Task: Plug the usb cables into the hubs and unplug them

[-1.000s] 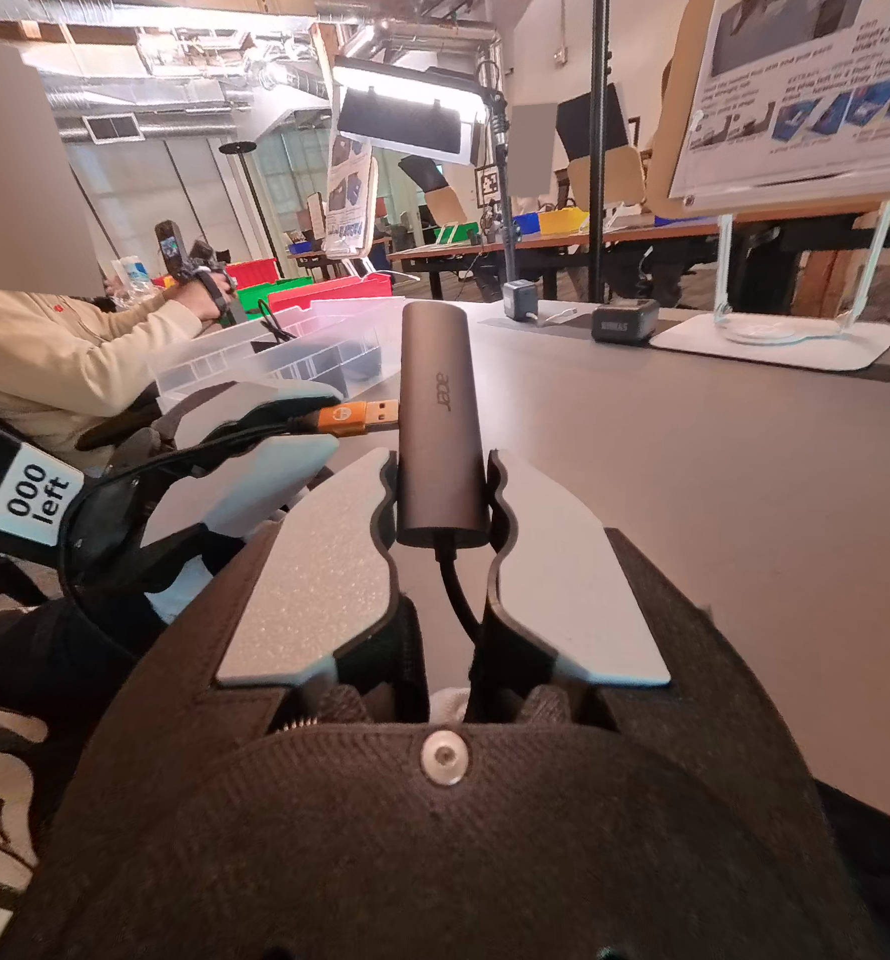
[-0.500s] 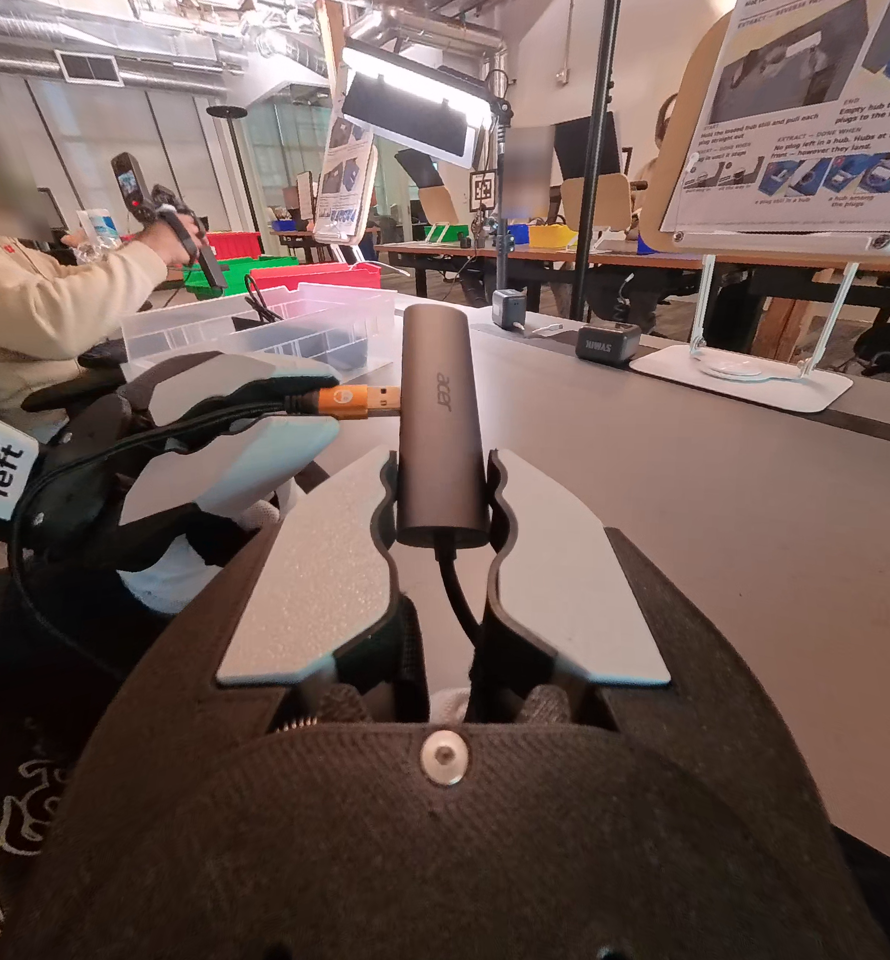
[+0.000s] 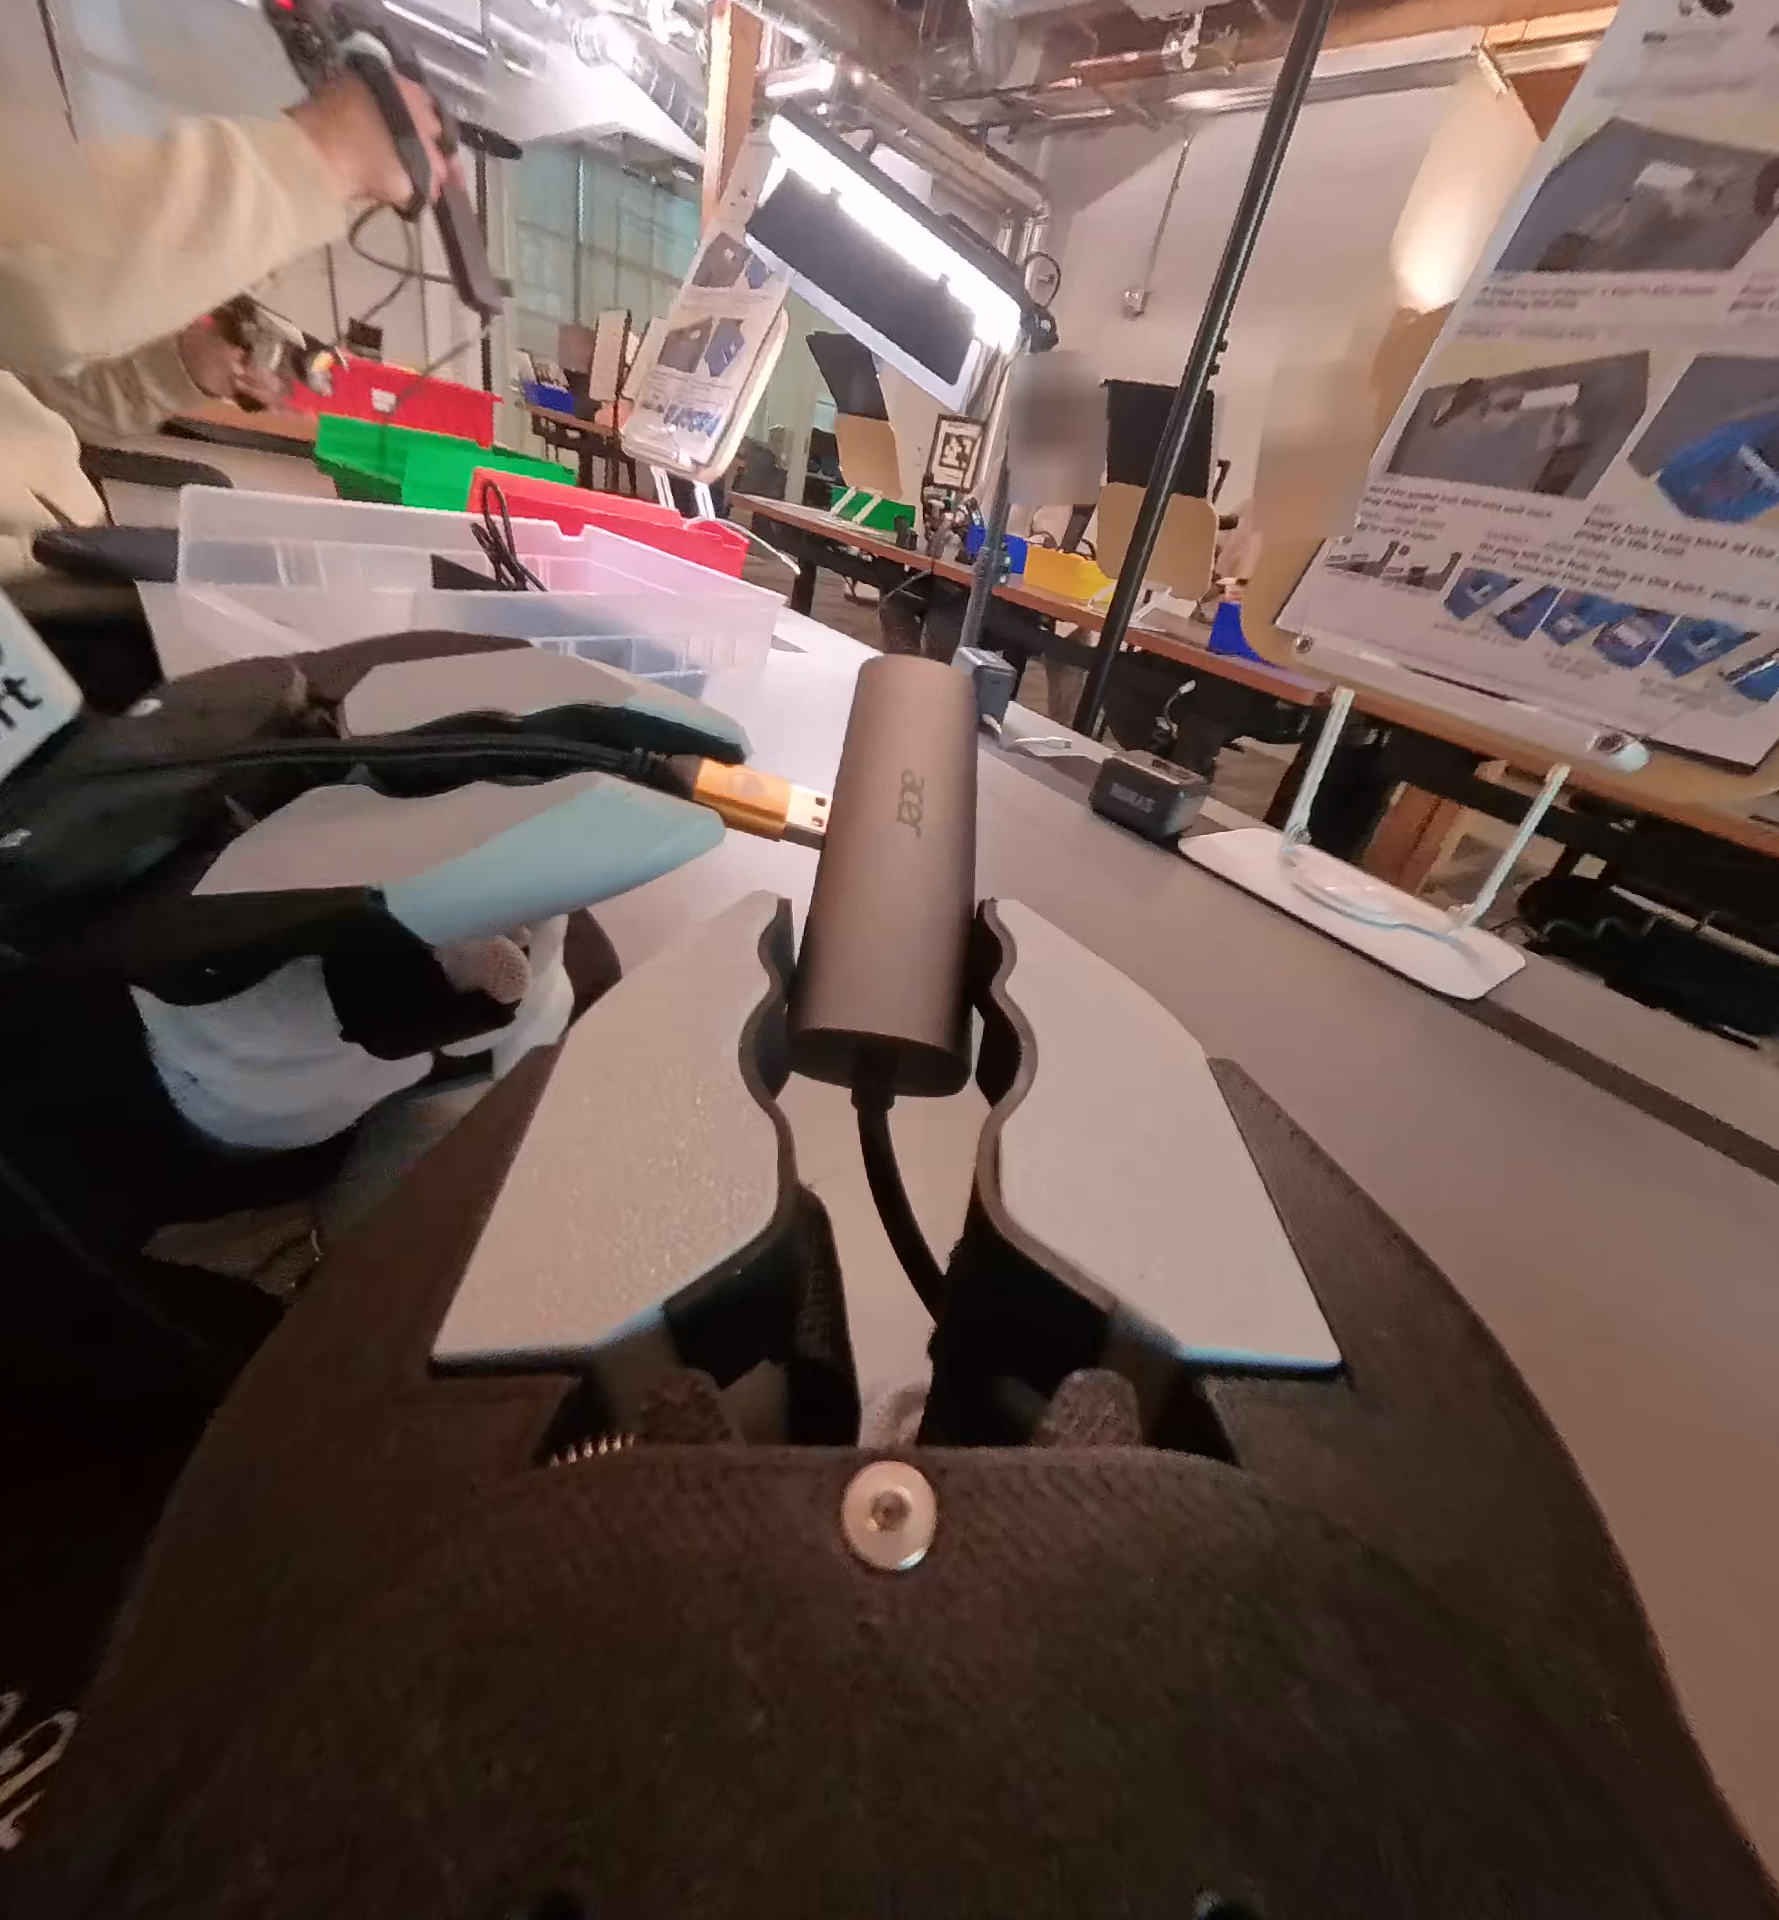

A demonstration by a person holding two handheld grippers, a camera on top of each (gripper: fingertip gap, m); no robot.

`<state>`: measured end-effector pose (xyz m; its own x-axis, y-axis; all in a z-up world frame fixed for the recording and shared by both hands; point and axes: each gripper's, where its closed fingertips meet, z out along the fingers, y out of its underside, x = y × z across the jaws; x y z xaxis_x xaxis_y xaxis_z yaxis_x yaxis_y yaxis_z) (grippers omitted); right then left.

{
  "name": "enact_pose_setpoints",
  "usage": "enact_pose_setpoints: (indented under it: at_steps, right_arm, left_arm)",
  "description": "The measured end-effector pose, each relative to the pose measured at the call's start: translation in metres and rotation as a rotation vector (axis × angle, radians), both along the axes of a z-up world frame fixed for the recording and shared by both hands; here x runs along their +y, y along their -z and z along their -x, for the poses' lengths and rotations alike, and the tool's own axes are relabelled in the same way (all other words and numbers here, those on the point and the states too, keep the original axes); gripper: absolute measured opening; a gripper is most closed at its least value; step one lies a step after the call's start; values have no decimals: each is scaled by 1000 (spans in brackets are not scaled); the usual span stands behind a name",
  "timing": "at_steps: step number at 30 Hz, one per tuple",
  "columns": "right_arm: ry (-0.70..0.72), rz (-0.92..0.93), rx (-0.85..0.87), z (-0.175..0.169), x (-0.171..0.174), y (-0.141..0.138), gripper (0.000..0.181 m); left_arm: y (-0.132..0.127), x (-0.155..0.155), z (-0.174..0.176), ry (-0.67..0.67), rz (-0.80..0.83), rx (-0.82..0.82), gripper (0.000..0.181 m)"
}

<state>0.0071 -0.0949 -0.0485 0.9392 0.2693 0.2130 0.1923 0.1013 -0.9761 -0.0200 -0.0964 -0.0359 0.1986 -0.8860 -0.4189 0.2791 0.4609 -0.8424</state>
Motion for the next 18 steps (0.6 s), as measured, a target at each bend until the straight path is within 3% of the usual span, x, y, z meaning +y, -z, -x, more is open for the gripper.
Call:
enact_pose_setpoints:
  at_steps: [8,13,18]
  right_arm:
    - [-176,-30,209,13,-8,-5,33]
    - [-256,-48,349,15,-10,-8,33]
    - [-208,-61,293,14,-8,-6,33]
  left_arm:
    - [-11,-12,10,158,45,-108,15]
    - [-11,-13,13,108,-44,-120,15]
    - [-10,-10,11,92,-39,-112,15]
